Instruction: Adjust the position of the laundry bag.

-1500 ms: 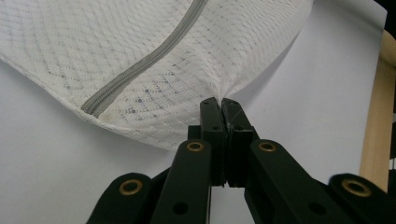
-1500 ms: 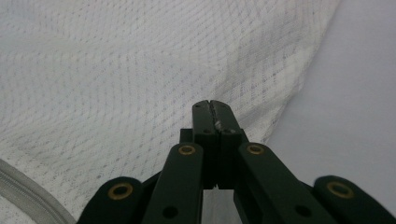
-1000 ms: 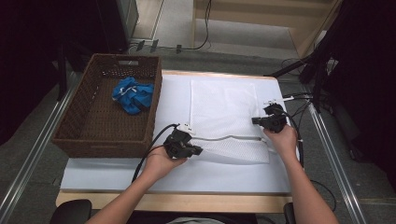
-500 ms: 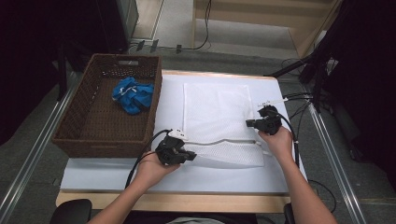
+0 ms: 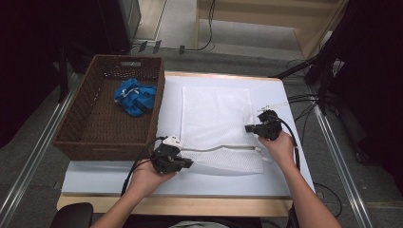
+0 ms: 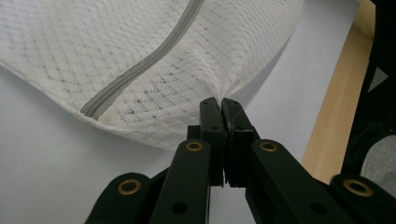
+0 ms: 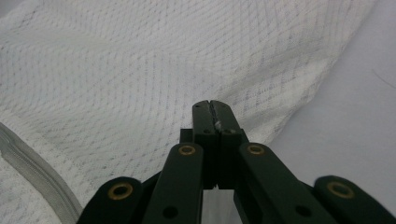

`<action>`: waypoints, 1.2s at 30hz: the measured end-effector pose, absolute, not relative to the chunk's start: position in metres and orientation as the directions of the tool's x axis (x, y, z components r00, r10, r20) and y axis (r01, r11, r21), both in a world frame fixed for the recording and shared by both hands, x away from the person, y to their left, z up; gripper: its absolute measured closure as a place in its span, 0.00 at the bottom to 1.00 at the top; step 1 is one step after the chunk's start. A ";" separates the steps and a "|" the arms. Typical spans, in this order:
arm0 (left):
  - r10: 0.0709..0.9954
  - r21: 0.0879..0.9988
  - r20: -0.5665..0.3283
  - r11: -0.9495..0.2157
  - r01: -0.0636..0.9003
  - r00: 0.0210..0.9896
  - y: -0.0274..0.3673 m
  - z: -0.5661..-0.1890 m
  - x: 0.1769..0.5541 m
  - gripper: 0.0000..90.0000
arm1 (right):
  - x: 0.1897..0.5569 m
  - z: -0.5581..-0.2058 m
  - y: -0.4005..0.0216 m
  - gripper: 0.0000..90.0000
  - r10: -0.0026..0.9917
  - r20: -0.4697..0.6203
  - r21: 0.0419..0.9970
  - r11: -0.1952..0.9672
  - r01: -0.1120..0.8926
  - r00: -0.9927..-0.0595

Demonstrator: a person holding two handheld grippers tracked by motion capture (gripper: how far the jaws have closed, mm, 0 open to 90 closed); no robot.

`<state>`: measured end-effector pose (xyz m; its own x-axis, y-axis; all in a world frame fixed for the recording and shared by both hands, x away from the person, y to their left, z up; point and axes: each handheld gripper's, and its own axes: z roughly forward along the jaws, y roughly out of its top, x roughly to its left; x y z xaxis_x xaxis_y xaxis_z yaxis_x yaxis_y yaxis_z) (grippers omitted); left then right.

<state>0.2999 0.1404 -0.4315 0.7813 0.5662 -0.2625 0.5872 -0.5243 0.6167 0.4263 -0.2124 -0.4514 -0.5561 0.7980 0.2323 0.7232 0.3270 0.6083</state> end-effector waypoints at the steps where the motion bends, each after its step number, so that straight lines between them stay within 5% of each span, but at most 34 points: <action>1: 0.569 0.617 -0.268 -0.519 0.592 0.778 0.141 -0.432 0.299 1.00 | 0.426 -0.452 -0.211 1.00 0.794 0.227 0.607 0.338 0.720 -0.564; 15: 0.570 0.592 -0.311 -0.510 0.624 0.761 0.148 -0.446 0.299 0.94 | 0.424 -0.454 -0.212 0.95 0.782 0.246 0.617 0.329 0.715 -0.572; 26: 0.553 0.616 -0.326 -0.491 0.616 0.767 0.148 -0.435 0.299 0.61 | 0.412 -0.443 -0.218 0.78 0.775 0.226 0.656 0.327 0.680 -0.590; 36: 0.542 0.645 -0.318 -0.477 0.597 0.778 0.145 -0.429 0.303 0.47 | 0.394 -0.437 -0.231 0.73 0.776 0.202 0.684 0.324 0.653 -0.597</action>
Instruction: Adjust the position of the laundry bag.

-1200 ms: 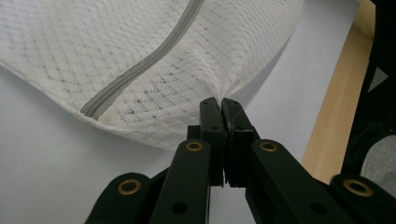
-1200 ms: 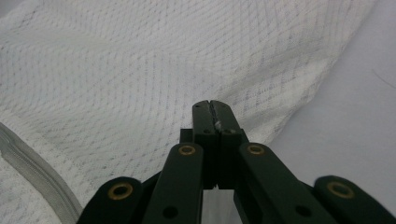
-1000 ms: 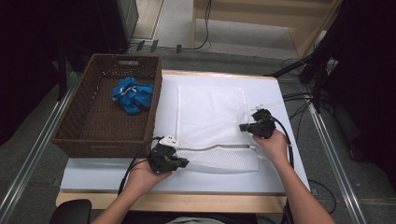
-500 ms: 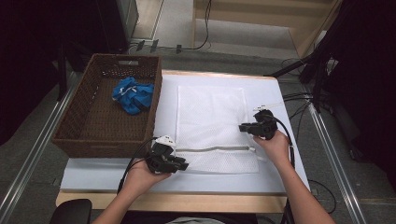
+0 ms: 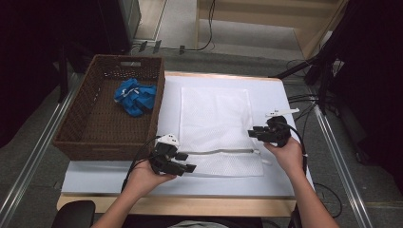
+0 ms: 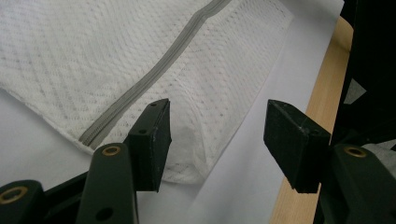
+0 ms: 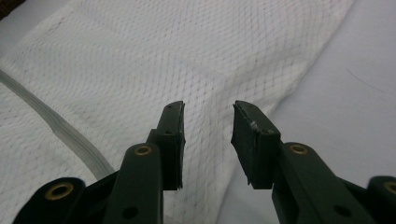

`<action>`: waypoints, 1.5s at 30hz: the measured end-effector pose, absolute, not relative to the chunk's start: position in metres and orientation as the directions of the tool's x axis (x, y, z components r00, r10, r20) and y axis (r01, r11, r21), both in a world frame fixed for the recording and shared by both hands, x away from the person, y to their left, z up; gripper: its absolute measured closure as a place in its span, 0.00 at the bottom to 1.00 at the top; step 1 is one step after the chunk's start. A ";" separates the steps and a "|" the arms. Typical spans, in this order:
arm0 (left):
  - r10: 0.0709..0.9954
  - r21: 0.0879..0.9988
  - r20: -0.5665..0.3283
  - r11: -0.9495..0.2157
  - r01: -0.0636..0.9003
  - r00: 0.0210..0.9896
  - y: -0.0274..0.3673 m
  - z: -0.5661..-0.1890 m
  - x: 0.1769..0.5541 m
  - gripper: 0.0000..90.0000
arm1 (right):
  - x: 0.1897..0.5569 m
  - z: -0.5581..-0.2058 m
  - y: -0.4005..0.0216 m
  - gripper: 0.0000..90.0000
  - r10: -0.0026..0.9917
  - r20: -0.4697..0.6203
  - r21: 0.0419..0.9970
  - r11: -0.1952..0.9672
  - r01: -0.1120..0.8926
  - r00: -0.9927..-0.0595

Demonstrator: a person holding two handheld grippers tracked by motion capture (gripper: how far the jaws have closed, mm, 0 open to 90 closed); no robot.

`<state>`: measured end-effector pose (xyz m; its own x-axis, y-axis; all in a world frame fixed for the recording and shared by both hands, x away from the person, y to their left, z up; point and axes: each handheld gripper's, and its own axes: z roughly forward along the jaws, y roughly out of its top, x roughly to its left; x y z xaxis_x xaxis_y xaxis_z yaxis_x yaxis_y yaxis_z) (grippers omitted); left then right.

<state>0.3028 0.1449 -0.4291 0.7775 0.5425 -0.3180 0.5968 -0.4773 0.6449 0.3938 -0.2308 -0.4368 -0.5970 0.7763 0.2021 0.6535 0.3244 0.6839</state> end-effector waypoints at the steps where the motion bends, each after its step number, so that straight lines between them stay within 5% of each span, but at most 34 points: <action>1: 0.538 0.646 -0.319 -0.479 0.595 0.780 0.144 -0.429 0.303 0.47 | 0.392 -0.437 -0.232 0.73 0.776 0.199 0.688 0.324 0.650 -0.599; 45: 0.472 0.671 -0.303 -0.511 0.537 0.828 0.107 -0.427 0.331 0.43 | 0.339 -0.454 -0.271 0.62 0.837 0.201 0.680 0.255 0.688 -0.509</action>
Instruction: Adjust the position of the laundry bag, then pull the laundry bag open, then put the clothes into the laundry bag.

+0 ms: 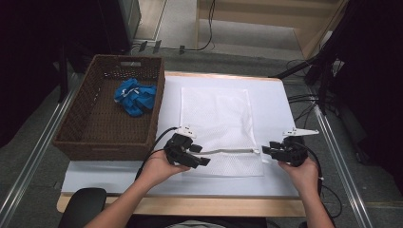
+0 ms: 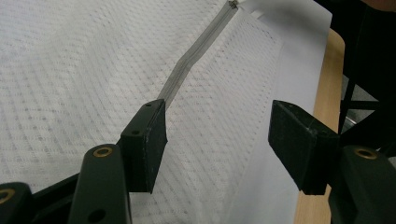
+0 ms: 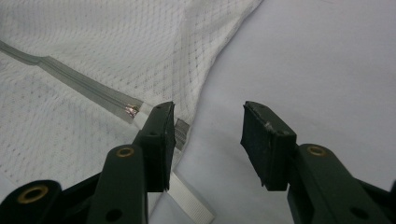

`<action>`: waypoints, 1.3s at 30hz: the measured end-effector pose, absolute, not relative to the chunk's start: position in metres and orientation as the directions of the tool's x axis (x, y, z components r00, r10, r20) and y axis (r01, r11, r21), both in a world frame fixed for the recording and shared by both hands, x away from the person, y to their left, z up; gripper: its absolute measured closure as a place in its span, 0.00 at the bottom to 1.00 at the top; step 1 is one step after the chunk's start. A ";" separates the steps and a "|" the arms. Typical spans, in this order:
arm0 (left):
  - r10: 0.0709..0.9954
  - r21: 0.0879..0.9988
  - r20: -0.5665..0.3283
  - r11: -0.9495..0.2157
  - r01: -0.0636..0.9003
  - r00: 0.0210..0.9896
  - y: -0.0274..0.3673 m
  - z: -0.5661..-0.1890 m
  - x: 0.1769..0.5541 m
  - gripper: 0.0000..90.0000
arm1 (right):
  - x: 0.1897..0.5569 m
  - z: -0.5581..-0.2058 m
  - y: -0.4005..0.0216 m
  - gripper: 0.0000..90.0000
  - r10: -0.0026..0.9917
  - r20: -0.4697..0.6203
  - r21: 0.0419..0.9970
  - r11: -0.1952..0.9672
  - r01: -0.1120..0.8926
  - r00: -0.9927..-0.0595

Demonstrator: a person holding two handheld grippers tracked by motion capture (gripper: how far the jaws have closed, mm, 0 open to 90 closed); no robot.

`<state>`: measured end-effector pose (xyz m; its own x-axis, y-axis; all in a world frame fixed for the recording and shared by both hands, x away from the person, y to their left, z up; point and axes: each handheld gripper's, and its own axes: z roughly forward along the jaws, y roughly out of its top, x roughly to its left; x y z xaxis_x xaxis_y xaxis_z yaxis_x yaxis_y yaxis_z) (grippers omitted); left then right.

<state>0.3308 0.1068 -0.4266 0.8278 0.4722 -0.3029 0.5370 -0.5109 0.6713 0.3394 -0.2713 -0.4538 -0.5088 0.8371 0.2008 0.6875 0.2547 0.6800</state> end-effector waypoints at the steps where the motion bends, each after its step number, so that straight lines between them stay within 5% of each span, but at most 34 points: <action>1: 0.475 0.668 -0.298 -0.516 0.536 0.828 0.107 -0.427 0.332 0.43 | 0.340 -0.455 -0.271 0.62 0.836 0.208 0.678 0.250 0.691 -0.507; 39: 0.478 0.663 -0.303 -0.516 0.543 0.824 0.103 -0.432 0.335 0.43 | 0.348 -0.470 -0.241 0.59 0.813 0.227 0.615 0.307 0.727 -0.536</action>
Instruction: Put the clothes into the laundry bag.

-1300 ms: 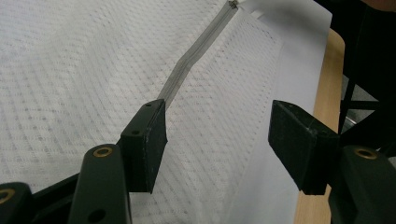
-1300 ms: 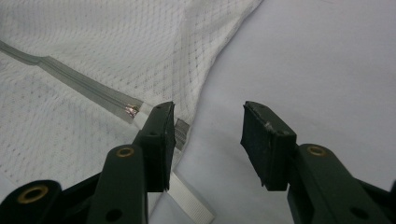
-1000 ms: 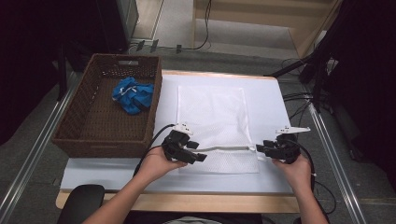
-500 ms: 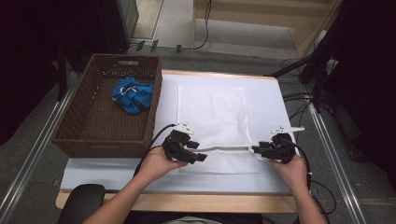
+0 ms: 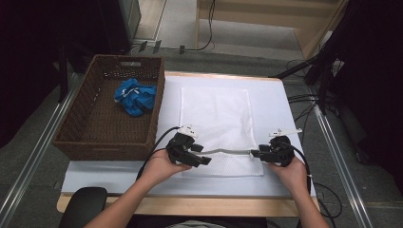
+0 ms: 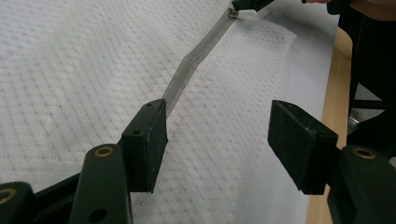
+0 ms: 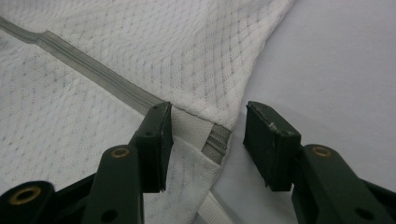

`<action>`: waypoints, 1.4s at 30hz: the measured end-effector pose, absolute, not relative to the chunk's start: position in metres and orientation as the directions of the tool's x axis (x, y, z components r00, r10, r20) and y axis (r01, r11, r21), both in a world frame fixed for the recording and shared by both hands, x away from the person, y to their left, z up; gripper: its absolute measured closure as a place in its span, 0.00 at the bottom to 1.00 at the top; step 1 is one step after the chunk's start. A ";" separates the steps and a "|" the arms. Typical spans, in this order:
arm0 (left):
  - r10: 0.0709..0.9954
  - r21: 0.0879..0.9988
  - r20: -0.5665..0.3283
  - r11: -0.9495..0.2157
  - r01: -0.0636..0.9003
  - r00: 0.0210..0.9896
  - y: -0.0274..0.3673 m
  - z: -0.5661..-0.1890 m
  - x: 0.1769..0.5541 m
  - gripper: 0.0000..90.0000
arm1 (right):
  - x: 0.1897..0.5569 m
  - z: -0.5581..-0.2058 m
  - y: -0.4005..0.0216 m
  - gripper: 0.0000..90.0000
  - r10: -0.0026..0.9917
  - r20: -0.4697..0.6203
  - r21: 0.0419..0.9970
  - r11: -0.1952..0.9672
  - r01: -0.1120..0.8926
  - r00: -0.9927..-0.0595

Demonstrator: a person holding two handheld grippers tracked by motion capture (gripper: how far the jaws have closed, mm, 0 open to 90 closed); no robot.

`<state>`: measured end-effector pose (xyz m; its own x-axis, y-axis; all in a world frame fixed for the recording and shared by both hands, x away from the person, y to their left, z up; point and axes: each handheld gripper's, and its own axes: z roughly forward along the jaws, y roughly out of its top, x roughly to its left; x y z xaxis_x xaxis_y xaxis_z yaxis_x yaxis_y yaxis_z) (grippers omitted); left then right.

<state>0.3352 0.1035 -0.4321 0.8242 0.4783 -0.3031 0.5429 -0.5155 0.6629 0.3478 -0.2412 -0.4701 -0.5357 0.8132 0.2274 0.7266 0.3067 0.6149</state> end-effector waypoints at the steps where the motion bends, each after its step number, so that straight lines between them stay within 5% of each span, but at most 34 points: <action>1: 0.478 0.663 -0.305 -0.515 0.544 0.824 0.104 -0.432 0.335 0.43 | 0.348 -0.470 -0.241 0.59 0.814 0.222 0.616 0.310 0.724 -0.537; 10: 0.478 0.664 -0.308 -0.511 0.546 0.823 0.103 -0.433 0.334 0.43 | 0.341 -0.468 -0.224 0.75 0.817 0.105 0.603 0.402 0.690 -0.568; 17: 0.472 0.665 -0.307 -0.514 0.541 0.826 0.102 -0.433 0.333 0.44 | 0.343 -0.466 -0.222 0.94 0.805 0.169 0.574 0.389 0.720 -0.569; 42: 0.432 0.700 -0.314 -0.497 0.514 0.845 0.088 -0.423 0.329 0.59 | 0.336 -0.433 -0.226 0.94 0.762 0.230 0.645 0.347 0.681 -0.606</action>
